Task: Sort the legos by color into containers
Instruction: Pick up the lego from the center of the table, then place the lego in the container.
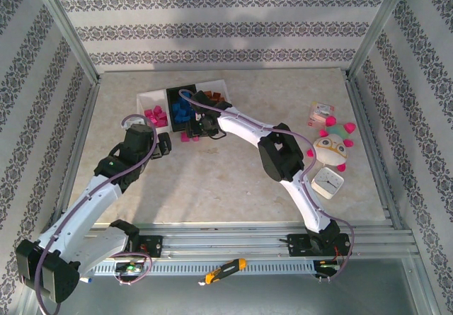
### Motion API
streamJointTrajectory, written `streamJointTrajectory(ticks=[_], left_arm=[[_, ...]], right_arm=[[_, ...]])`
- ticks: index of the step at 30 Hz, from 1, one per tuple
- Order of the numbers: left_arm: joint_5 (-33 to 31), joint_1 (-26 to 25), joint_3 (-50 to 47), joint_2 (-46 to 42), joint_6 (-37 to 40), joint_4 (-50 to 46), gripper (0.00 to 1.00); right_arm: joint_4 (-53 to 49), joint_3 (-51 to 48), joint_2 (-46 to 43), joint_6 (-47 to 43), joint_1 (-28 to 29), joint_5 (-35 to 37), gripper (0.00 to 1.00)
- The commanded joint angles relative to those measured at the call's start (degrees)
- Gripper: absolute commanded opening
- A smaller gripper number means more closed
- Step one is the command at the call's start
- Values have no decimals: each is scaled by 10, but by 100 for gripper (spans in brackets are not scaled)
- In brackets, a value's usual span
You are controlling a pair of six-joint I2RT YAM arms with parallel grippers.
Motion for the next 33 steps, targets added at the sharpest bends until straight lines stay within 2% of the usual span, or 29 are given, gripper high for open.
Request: streamJointTrajectory(ticks=[1,8,18,23,28,33], left_arm=[[-2,6,-6,-8,-4,-11,99],[3,7,-7,2,1,-1,99],[0,7,-9,6,6,1,99],[-10,12,-28,-16,-14,3,99],[-4,12,-61,-71,-10,9,99],[-8,12,-89,-134,15,7,99]], right_arm=[[-18,15,23,4,5,0,50],[-23,23,32,5,1,-9,45],[-23,-9,-40,-1,1,2,18],[16,-32,-89,-6,7,-10,16],[106,-30,-103,-49,18,-44,19],[127,68,-44,-64,24,-71,21]])
